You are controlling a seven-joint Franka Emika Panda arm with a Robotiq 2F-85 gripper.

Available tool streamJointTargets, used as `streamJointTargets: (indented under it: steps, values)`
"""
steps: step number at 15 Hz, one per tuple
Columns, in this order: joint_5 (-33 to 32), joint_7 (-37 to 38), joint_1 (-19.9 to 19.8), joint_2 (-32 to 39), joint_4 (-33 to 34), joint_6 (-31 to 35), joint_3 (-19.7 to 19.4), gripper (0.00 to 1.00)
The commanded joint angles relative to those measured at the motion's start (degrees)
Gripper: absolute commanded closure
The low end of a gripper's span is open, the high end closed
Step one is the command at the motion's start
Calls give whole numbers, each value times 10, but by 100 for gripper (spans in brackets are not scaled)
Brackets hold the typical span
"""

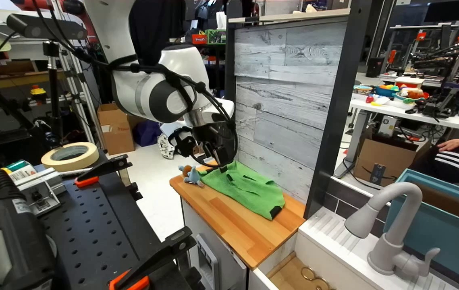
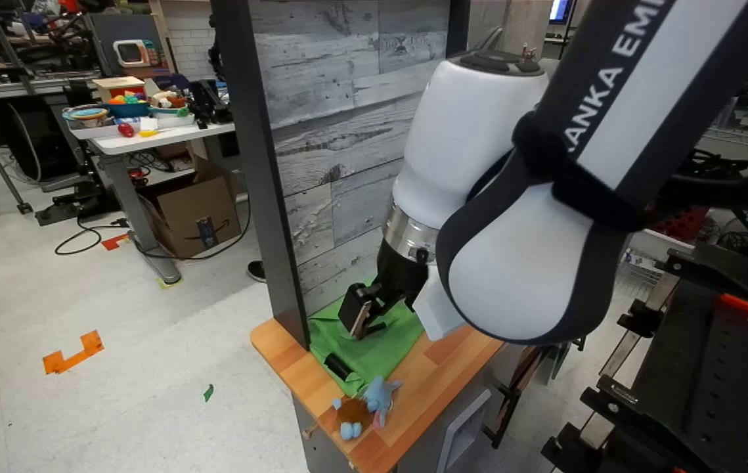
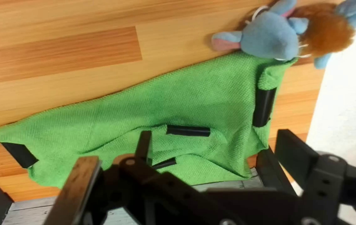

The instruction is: Slide the green cloth to the left

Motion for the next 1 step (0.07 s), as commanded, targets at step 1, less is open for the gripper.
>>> streamJointTargets:
  steps: [1]
  values:
    - [24, -22, 1, -2, -2, 0, 2, 0]
